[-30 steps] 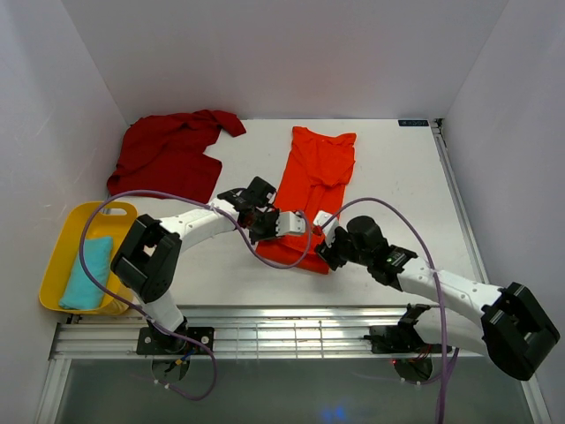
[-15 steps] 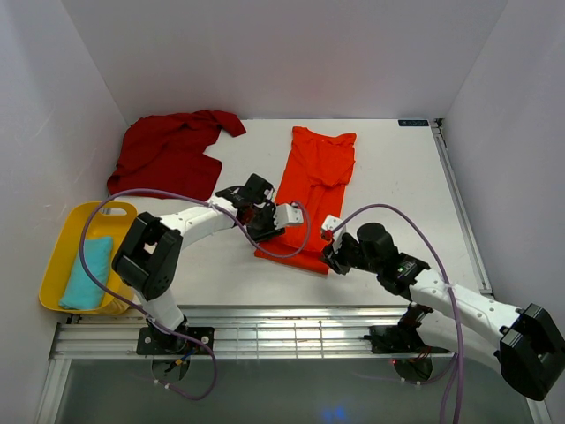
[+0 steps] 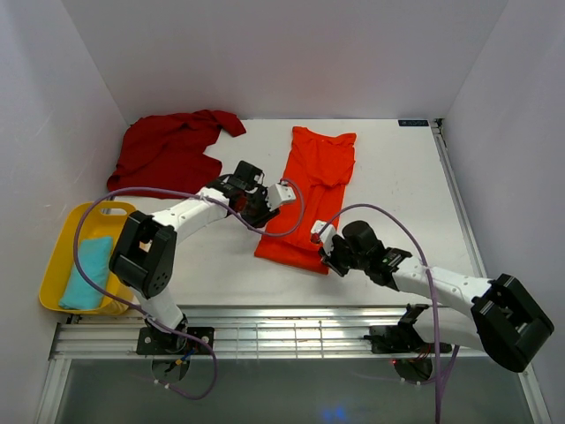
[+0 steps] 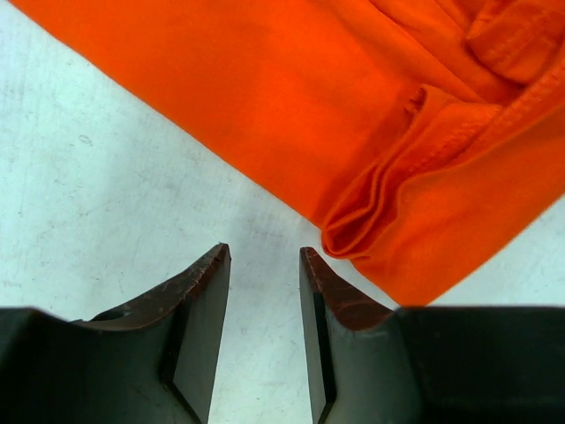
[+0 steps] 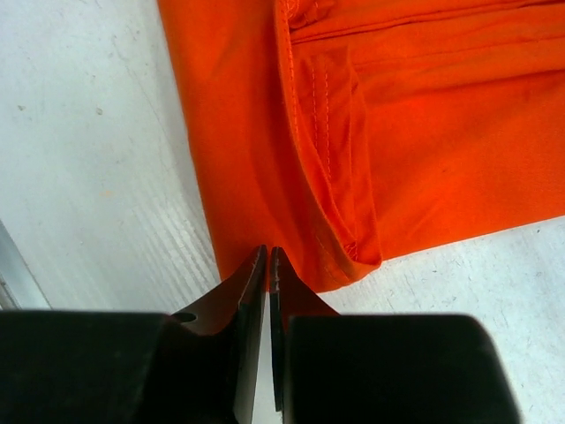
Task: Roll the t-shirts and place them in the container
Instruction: Roll the T-shirt to the center of the board.
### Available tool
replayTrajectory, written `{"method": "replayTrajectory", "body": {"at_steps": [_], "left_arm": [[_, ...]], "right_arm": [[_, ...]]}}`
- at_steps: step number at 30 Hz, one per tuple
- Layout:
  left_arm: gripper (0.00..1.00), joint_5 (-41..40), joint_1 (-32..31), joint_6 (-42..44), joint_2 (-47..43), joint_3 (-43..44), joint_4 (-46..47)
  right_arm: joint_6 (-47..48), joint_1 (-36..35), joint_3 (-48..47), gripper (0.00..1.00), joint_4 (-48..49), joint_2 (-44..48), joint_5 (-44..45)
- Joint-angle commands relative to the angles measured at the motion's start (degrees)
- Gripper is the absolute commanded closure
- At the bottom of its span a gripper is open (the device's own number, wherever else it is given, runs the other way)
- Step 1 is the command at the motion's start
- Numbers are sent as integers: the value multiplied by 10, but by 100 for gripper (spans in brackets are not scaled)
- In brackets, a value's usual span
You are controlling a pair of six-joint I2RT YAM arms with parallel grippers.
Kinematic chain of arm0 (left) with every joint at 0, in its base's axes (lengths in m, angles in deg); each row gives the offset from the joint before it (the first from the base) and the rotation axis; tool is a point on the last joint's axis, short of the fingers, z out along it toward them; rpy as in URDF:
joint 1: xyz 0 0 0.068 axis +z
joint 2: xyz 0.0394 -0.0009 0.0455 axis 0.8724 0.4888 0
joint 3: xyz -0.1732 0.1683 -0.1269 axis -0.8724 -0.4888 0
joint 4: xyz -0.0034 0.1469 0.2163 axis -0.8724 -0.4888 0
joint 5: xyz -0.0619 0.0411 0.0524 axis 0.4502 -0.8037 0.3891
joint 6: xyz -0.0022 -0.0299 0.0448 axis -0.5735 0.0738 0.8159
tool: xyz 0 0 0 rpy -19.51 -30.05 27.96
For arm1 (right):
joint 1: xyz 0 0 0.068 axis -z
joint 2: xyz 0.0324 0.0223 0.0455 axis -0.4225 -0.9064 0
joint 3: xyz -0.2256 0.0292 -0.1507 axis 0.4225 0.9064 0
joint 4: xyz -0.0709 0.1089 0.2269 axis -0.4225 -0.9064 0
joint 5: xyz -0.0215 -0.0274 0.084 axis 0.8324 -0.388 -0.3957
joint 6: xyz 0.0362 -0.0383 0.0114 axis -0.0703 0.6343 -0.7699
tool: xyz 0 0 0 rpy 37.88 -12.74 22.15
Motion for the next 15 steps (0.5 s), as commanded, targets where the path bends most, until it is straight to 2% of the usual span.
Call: {"method": "replayTrajectory", "body": {"at_steps": [1, 3, 7, 15], "left_arm": [[53, 45, 0, 33, -48, -21, -17], [53, 60, -5, 88, -79, -50, -17], [52, 60, -34, 146, -115, -125, 8], [53, 73, -43, 140, -58, -85, 19]], "right_arm": [[10, 2, -39, 90, 25, -35, 33], [11, 3, -48, 90, 29, -56, 44], [14, 7, -70, 90, 32, -70, 31], [21, 27, -82, 92, 26, -122, 47]]}}
